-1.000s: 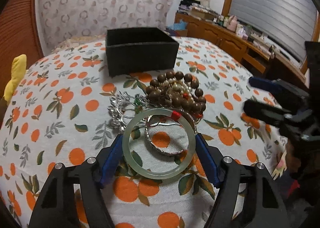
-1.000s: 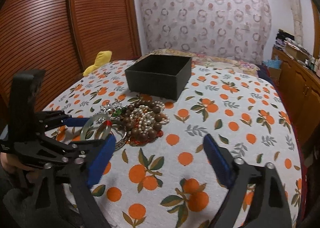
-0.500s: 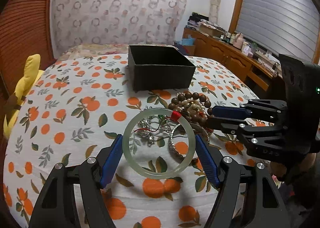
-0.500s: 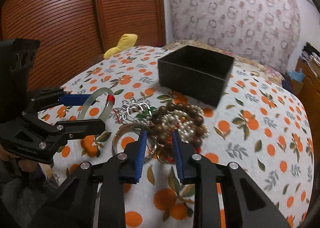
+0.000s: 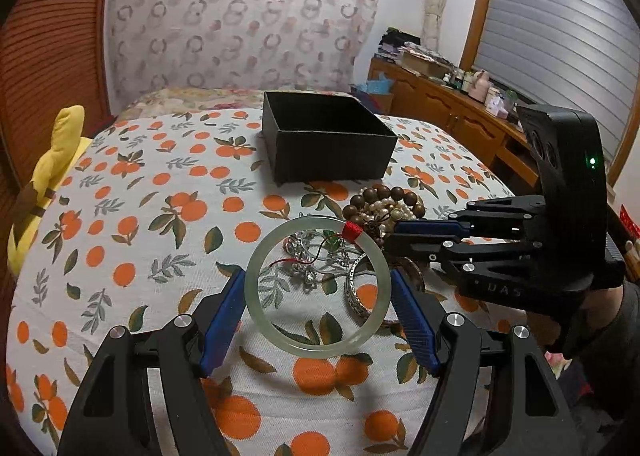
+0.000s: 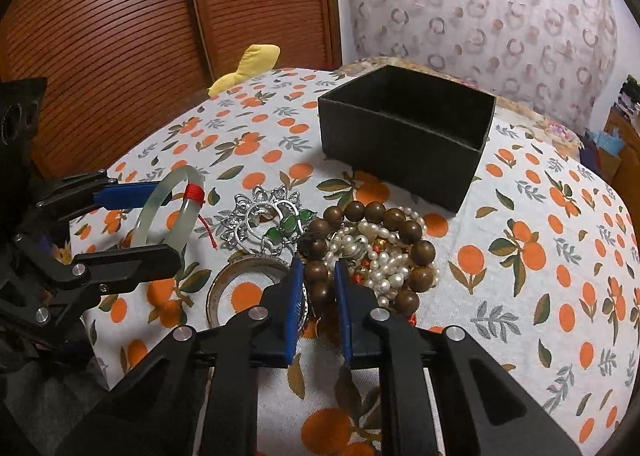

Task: Organize jewelry
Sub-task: 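Grasp and lift the brown wooden bead bracelet with the right tool while the left tool holds the bangle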

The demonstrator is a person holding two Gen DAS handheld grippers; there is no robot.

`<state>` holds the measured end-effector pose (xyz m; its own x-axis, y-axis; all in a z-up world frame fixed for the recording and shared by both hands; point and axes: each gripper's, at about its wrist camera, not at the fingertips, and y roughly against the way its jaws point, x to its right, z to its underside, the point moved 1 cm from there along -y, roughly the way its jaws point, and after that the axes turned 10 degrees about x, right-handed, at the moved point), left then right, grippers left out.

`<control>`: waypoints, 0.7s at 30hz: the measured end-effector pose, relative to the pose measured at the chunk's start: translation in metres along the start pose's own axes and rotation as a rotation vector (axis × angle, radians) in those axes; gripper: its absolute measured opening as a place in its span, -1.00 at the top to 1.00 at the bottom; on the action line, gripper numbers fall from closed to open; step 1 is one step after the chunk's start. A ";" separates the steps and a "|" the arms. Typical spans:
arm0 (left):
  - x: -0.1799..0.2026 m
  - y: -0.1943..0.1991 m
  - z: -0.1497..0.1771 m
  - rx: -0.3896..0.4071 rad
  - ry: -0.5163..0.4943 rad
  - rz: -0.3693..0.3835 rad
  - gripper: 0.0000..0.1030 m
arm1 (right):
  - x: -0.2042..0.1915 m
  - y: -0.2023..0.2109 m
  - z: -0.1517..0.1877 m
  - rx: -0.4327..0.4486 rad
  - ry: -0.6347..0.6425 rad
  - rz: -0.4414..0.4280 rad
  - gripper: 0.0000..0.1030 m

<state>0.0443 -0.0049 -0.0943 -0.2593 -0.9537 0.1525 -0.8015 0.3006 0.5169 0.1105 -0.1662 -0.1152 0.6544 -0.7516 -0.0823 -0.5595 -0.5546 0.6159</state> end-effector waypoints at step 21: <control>0.003 -0.002 -0.003 0.006 -0.007 0.003 -0.34 | 0.041 0.025 -0.013 0.077 -0.031 0.139 0.69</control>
<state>0.0467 -0.0083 -0.0928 -0.2650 -0.9528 0.1482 -0.8040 0.3032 0.5115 0.1293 -0.2065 -0.0931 0.5521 -0.8334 -0.0254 -0.6821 -0.4689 0.5611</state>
